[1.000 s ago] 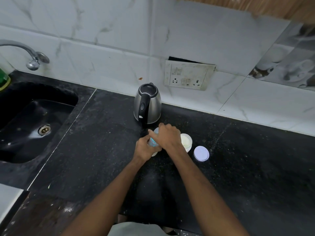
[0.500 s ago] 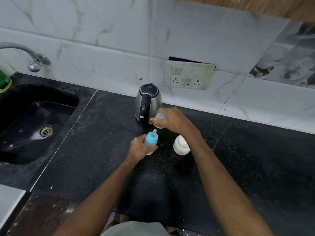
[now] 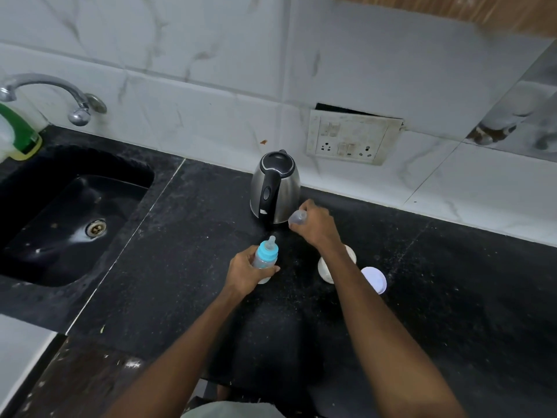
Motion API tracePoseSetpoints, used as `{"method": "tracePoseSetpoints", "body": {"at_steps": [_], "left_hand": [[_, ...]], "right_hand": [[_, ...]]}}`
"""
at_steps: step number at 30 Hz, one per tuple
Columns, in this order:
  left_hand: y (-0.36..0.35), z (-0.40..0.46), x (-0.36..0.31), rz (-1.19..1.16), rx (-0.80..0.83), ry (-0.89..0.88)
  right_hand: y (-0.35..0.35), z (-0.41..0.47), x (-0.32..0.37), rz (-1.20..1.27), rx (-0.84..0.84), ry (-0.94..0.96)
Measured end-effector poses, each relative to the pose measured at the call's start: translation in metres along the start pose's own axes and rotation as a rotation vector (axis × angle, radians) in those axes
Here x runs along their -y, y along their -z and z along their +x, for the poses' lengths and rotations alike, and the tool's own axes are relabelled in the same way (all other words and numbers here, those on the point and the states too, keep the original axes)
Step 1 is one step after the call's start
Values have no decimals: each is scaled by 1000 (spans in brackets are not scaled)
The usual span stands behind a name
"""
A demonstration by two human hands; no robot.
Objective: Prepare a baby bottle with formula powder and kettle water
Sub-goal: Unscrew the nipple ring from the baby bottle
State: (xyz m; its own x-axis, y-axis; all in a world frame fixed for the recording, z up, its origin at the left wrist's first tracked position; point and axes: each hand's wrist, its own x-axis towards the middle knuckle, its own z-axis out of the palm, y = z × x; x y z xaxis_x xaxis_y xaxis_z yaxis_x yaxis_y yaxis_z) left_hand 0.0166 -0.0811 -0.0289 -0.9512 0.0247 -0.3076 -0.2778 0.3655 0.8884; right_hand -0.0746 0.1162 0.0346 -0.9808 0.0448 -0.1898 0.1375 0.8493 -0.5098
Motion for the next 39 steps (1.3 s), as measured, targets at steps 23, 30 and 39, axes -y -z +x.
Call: {"method": "tracePoseSetpoints", "body": {"at_steps": [23,30,39], "left_hand": [[9,10,4,37,26,-46],[7,8,0,-11,4,-48],[1,1,-11,-40,-54,-69]], "right_hand": [[-77,6,-29,-197,188,-166],[-28,7,-7,-140,165,-128],[18,-46,54,119,159,-38]]}}
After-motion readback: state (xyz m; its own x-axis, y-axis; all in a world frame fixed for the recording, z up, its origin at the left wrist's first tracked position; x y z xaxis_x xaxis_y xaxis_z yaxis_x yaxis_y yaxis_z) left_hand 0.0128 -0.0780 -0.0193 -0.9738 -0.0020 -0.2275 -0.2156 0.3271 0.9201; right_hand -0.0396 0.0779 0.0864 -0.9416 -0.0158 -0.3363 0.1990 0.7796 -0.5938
